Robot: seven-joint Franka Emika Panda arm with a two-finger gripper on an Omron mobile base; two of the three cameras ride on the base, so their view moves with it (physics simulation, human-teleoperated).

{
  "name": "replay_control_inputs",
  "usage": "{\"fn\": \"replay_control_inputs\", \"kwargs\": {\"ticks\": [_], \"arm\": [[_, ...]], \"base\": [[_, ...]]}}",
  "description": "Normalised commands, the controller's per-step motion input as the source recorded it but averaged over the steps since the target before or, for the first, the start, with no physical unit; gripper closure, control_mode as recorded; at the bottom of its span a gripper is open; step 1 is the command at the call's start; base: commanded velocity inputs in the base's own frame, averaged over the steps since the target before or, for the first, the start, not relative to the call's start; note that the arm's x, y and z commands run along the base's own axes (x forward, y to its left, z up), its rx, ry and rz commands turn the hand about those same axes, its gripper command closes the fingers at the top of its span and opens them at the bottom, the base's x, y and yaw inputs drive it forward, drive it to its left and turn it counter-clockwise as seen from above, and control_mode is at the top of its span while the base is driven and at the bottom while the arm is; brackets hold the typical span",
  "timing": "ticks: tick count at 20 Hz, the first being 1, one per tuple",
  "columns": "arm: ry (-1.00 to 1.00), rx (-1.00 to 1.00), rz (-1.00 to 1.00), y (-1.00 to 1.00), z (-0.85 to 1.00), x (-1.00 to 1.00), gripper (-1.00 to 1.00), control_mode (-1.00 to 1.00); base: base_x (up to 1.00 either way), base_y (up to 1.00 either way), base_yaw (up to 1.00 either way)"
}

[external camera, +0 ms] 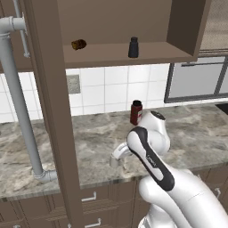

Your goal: Pick the shaker and shaker from the counter and place them in the cabinet.

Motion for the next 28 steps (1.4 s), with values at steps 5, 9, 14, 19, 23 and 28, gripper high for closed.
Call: {"fn": "replay_control_inputs", "kwargs": {"ticks": [5, 9, 14, 19, 23, 28], "arm": [[0.0, -0.03, 0.0, 0.07, -0.25, 0.16, -1.0, -1.0], [0.0, -0.01, 0.0, 0.0, -0.02, 0.11, -1.0, -1.0], [0.0, 0.0, 0.0, 0.02, -0.04, 0.05, -1.0, -1.0], [0.0, 0.0, 0.0, 0.06, -0.19, 0.07, -1.0, -1.0], [0.0, 0.0, 0.0, 0.02, -0.21, 0.14, -1.0, -1.0], [0.0, 0.0, 0.0, 0.0, -0.15, 0.17, -1.0, -1.0]], "base": [[0.0, 0.0, 0.0], [0.0, 0.0, 0.0], [0.0, 0.0, 0.0], [0.0, 0.0, 0.0], [0.0, 0.0, 0.0], [0.0, 0.0, 0.0]]}}
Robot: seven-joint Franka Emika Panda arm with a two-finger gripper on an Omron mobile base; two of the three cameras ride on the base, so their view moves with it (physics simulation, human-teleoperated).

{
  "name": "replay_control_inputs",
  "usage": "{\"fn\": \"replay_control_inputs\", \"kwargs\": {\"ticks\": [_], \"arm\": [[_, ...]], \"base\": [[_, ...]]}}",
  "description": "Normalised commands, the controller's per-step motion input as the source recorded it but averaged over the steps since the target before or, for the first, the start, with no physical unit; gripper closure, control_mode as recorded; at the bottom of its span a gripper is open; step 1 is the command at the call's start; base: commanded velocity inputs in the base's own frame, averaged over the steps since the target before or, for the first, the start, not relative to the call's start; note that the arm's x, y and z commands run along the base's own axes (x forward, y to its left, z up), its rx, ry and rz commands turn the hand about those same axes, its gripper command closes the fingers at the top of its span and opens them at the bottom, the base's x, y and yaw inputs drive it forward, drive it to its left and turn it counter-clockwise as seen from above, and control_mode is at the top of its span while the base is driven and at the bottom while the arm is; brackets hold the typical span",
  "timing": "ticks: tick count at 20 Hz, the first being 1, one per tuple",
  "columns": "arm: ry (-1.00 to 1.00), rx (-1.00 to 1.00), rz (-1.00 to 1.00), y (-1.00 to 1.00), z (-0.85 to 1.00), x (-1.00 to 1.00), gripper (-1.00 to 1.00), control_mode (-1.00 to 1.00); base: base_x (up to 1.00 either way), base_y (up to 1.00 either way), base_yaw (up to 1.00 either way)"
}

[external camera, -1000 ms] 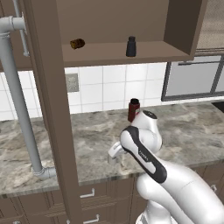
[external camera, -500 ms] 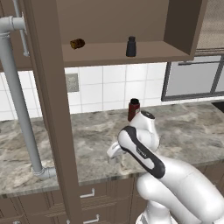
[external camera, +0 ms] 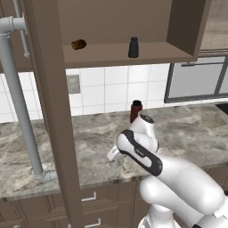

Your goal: Pick the shaker and shaker from the counter and place them in the cabinet.

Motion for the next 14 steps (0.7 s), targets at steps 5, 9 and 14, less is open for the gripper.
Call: {"fn": "replay_control_inputs", "kwargs": {"ticks": [5, 9, 14], "arm": [[0.0, 0.0, 0.0, 0.0, -0.1, 0.13, -1.0, -1.0], [0.0, 0.0, 0.0, 0.0, -0.08, 0.11, -1.0, -1.0], [0.0, 0.0, 0.0, 0.04, -0.08, 0.14, -1.0, -1.0]], "base": [[0.0, 0.0, 0.0], [0.0, 0.0, 0.0], [0.0, 0.0, 0.0]]}}
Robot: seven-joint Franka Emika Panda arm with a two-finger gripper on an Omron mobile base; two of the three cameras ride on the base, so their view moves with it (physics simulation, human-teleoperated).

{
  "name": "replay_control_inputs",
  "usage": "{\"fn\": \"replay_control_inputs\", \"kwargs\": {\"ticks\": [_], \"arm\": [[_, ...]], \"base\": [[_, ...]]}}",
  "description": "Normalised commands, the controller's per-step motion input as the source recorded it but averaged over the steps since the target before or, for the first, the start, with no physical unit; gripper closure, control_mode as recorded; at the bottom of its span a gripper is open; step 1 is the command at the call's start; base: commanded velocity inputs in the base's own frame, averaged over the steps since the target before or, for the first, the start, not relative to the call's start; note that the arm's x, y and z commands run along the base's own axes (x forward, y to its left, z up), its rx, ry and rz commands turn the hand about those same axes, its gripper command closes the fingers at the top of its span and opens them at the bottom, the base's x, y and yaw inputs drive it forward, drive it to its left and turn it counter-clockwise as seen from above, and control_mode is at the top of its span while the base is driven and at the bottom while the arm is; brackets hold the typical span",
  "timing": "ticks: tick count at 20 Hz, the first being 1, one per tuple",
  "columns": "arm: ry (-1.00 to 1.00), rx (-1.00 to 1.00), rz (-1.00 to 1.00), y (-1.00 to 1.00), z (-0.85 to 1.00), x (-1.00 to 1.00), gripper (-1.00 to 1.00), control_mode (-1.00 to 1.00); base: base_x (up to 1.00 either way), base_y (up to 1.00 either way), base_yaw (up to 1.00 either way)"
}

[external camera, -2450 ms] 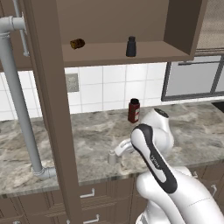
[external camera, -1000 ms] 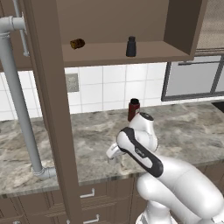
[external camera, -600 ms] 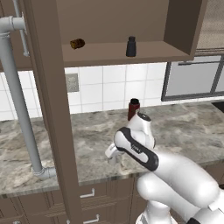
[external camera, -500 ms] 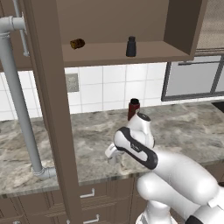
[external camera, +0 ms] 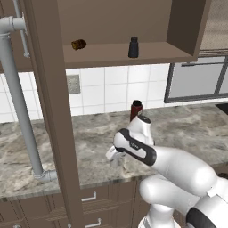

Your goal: Pick the shaker and shaker from the counter and place them in the cabinet.

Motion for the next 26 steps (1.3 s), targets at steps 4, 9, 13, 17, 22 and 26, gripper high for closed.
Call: {"fn": "replay_control_inputs", "kwargs": {"ticks": [4, 9, 13, 17, 22, 26], "arm": [[0.0, -0.01, 0.0, 0.06, -0.1, 0.14, -1.0, -1.0], [0.0, -0.01, 0.0, 0.04, -0.11, 0.19, -1.0, -1.0], [0.0, -0.01, 0.0, 0.03, -0.13, 0.18, -1.0, -1.0], [0.0, -0.02, 0.0, 0.11, -0.19, 0.13, 1.0, -1.0], [0.0, -0.02, 0.0, 0.11, -0.2, 0.04, 1.0, -1.0], [0.0, 0.0, 0.0, 0.04, -0.06, 0.0, 1.0, -1.0]], "base": [[0.0, 0.0, 0.0], [0.0, 0.0, 0.0], [0.0, 0.0, 0.0], [0.0, 0.0, 0.0], [0.0, 0.0, 0.0], [0.0, 0.0, 0.0]]}}
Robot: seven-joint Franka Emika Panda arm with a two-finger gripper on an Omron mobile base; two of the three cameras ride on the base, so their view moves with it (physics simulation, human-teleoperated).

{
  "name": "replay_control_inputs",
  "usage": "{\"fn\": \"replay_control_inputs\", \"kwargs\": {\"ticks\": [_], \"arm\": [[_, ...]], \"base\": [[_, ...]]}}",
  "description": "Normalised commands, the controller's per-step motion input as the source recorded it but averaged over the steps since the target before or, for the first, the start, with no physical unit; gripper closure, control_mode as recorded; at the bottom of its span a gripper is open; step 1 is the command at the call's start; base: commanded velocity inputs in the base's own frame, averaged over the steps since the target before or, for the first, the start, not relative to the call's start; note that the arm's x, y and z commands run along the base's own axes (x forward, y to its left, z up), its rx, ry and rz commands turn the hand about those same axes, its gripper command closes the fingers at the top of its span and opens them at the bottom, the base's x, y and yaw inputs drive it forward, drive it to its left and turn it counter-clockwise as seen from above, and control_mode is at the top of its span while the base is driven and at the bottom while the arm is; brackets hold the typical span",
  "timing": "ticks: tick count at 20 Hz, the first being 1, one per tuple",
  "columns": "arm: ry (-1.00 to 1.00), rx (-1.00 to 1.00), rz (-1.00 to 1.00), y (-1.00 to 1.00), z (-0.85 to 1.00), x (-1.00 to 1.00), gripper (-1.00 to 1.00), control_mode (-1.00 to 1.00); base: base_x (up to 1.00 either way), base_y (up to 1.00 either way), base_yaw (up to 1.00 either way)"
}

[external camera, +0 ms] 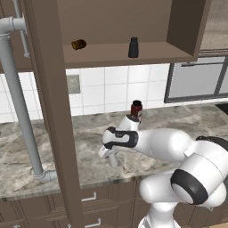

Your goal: Pick the shaker and shaker from the counter and place them in the cabinet.

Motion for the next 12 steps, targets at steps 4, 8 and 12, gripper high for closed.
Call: {"fn": "replay_control_inputs", "kwargs": {"ticks": [4, 8, 12], "arm": [[-0.02, -0.01, 0.0, 0.01, 0.34, -0.02, 1.0, -1.0], [-0.08, -0.02, 0.0, 0.0, 0.92, -0.13, 1.0, -1.0], [-0.08, -0.01, -0.03, 0.0, 1.0, -0.09, 1.0, -1.0]], "base": [[0.0, 0.0, 0.0], [0.0, 0.0, 0.0], [0.0, 0.0, 0.0]]}}
